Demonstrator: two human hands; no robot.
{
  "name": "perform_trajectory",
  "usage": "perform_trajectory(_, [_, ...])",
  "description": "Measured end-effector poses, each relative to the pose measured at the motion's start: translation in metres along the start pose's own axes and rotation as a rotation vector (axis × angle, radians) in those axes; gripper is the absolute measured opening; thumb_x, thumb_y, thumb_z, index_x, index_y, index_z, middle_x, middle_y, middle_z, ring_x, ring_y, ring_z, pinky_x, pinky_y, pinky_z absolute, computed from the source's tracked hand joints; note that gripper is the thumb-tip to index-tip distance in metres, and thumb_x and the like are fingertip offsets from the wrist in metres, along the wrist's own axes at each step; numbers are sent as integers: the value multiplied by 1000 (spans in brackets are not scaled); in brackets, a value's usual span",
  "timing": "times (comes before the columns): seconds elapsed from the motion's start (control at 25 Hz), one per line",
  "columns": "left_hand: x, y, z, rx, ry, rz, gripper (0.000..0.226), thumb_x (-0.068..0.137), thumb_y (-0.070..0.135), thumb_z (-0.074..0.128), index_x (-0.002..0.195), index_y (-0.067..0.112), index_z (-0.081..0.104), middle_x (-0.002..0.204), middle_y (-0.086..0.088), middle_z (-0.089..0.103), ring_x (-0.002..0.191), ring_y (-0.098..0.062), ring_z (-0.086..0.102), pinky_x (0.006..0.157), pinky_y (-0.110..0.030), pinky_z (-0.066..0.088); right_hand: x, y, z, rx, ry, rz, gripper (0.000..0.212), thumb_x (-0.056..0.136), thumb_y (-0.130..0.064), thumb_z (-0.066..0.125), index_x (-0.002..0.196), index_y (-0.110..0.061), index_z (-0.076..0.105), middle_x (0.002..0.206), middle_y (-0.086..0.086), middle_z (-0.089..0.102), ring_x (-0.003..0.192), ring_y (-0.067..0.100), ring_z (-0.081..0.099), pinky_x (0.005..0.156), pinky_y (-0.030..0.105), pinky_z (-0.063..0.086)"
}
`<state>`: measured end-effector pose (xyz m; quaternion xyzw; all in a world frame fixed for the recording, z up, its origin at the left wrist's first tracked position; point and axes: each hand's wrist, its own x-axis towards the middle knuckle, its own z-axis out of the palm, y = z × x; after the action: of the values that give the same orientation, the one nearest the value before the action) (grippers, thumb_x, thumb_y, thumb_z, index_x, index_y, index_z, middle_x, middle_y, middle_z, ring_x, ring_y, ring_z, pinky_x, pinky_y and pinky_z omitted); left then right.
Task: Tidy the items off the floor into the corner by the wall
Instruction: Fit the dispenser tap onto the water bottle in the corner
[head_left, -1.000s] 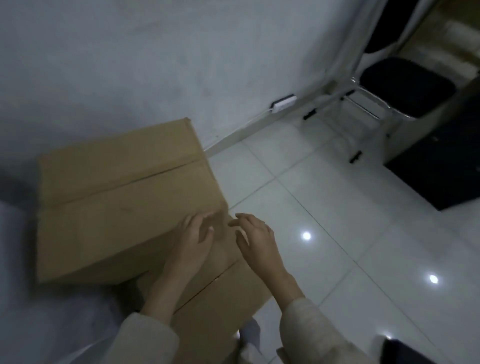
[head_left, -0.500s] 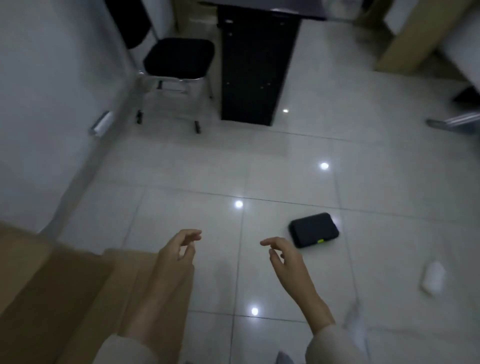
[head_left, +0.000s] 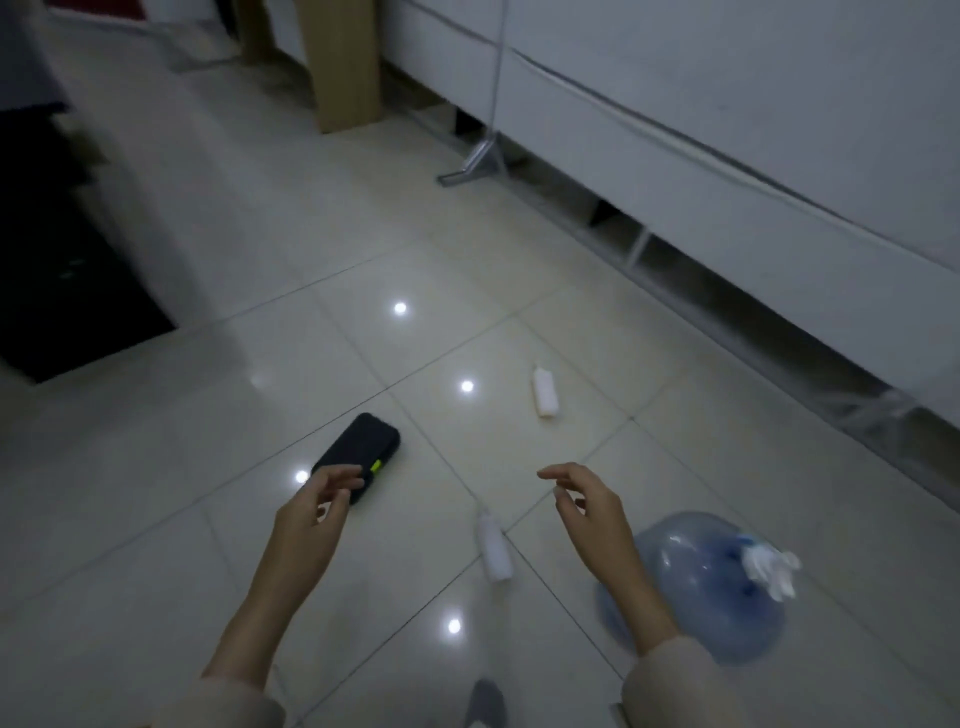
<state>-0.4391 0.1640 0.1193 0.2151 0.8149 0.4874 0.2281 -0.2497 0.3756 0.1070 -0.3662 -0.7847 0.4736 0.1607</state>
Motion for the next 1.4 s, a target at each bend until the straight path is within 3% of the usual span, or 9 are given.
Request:
perform_trajectory(0.12, [15,33,53,24,-169,49,25,93,7,45,107,22,58,103,4,65,98,-9,58,77,-16,41,-17,28,-58,60,174,92,32,89,0,46,97,-27,61,103,-5,63,96,5,57,77,5,41])
perform_trajectory(0.24, [23,62,99,60,-302,118,25,92,5,46,105,22,58,99,9,64,98,-10,58,82,-21,43,-38,55,-93,120,292,194,35,89,0,46,93,-32,60,95,4,66,89,25,62,78,24,47])
perform_trajectory(0.36, [31,87,141,84,-426,190,29,91,4,46,100,30,56,98,12,64,97,-5,57,88,-28,43,-54,71,-116,136,431,284,33,87,6,46,90,-24,60,86,26,66,81,43,61,62,11,45])
perform_trajectory(0.52, [32,109,194,144,-615,248,34,91,5,45,96,37,54,99,13,64,98,-4,57,86,-27,43,-78,85,-145,185,591,389,32,85,9,48,91,-20,60,96,8,63,89,23,57,73,8,40])
perform_trajectory(0.68, [24,129,262,232,-788,319,28,90,4,45,101,27,56,100,5,65,96,-11,57,77,-15,42,-102,119,-171,224,710,497,31,82,8,48,105,-9,61,108,7,61,100,20,54,77,14,41])
perform_trajectory(0.84, [13,128,341,329,-896,359,25,90,5,46,106,20,58,102,3,65,91,-7,58,67,1,36,-111,175,-196,242,702,581,35,83,6,50,107,-20,54,114,2,56,110,22,52,87,26,38])
perform_trajectory(1.12, [5,55,483,483,-949,291,33,88,11,54,121,14,51,121,-1,56,111,-11,50,91,-18,33,-71,298,-224,300,463,664,56,85,-2,56,136,-11,33,135,2,40,116,8,36,90,15,28])
perform_trajectory(1.28, [-1,11,559,499,-1036,131,88,70,60,54,136,5,35,141,-13,42,130,-27,41,104,-28,32,-32,349,-216,442,476,651,60,84,0,59,135,-8,28,129,4,39,124,15,36,83,-4,26])
perform_trajectory(1.4, [-4,-3,605,424,-1007,148,72,67,40,61,130,22,32,134,3,42,125,-13,41,99,-17,31,-12,377,-201,382,443,606,62,85,-12,62,138,-14,30,142,3,33,131,9,32,98,6,23])
